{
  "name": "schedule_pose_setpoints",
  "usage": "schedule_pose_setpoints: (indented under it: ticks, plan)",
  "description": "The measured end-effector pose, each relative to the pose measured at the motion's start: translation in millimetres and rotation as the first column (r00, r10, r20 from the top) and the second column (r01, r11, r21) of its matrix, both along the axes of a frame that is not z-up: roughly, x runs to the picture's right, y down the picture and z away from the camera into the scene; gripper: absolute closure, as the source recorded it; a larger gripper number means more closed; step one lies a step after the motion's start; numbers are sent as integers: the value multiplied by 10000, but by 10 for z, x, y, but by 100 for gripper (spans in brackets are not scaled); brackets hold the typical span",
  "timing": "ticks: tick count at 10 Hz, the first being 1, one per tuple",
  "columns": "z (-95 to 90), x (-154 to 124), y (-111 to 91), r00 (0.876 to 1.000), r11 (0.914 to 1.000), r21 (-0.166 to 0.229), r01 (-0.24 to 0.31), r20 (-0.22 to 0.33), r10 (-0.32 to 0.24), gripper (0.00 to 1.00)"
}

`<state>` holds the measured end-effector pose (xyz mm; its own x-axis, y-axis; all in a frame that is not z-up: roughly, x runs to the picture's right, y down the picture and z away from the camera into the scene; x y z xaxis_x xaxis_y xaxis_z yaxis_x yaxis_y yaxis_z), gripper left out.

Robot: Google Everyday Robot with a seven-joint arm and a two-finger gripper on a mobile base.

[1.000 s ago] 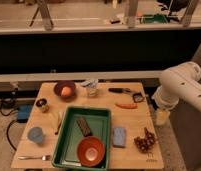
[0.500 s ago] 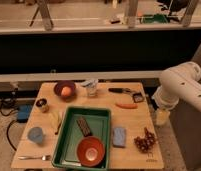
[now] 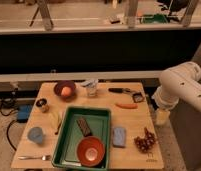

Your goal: Place pepper in table surface

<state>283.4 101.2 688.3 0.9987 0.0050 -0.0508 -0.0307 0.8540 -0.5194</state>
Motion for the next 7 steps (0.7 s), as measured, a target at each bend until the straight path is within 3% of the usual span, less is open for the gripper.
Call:
schedule_pose_setpoints:
  ticks: [2, 7]
  plan:
    - [110, -97, -137, 9991, 9990, 210, 401, 131, -404, 20]
    - [210, -204, -235, 9939, 9932, 515, 1044, 302, -1060, 20]
